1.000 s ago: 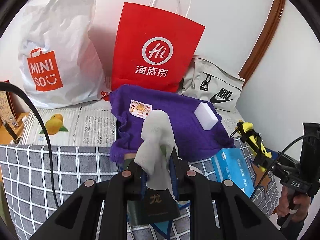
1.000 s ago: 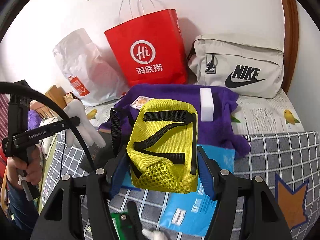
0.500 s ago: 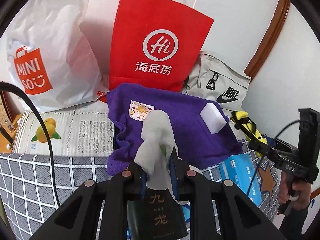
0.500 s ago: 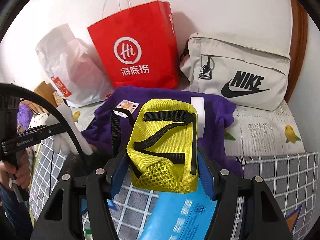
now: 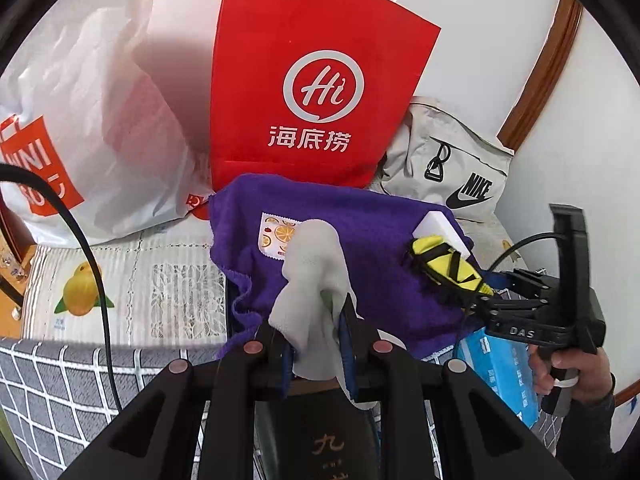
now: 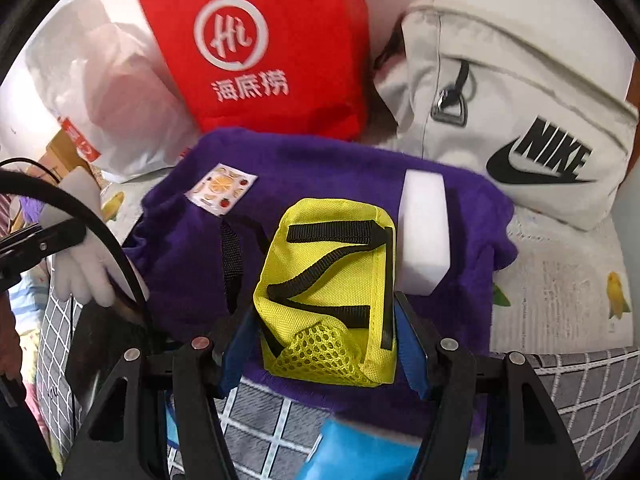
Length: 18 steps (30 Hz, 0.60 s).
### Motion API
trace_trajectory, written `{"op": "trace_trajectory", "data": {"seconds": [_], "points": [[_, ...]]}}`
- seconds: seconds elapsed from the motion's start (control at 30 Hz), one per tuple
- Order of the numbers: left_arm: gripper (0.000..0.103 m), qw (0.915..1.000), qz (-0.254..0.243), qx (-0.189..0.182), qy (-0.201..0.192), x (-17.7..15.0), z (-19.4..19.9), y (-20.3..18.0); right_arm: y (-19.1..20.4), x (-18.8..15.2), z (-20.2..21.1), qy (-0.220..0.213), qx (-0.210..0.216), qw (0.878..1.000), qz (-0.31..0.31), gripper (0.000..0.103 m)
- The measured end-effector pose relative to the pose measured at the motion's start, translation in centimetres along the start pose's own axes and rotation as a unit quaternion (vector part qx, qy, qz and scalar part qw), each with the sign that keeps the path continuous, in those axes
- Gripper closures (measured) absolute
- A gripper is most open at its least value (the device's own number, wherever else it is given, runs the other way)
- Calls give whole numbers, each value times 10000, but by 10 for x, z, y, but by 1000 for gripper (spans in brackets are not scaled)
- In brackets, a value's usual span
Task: Organize soft objects
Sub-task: 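Lower the yellow mesh bag onto the purple towel, open right tool, while left holds cloth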
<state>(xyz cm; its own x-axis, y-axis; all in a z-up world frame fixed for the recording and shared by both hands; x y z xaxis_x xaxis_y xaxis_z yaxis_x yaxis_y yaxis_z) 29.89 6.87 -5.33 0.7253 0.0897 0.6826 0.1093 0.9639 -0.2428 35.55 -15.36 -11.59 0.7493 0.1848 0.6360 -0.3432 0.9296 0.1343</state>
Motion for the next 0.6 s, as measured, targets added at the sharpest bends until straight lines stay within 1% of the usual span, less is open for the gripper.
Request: {"op": "trace_trajectory", "data": {"seconds": [0.17,0.3,0.53,0.6], "points": [[84,10000,-68,-14,29,4,-7,-1,-8,0,-14,167,-217,9996,53,40],[84,9999,-81,-16,85,3,-13,0,-14,-2,-21,320,-212,9993,25,40],[84,9997,-122,-3,197,4,-19,-1,-14,-6,-34,598,-227,9979,106,39],[84,9997,-133,-6,212,6,-20,-2,-13,-5,-37,644,-244,9976,96,38]]}}
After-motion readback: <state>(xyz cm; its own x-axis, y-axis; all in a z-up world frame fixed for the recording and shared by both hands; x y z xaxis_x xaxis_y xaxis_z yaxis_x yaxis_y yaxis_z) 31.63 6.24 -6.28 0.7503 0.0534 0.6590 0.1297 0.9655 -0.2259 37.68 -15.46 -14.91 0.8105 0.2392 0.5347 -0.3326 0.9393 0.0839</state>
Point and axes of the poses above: each gripper's, at about its wrist camera, not at the fingertips, and z roughly against the way its jaws point, y to its left, x to its top, the point moved 2 cm from there along -z, roughly the way its jaws point, and after that the axes turned 6 degrees about -y, right-handed, at the moved point
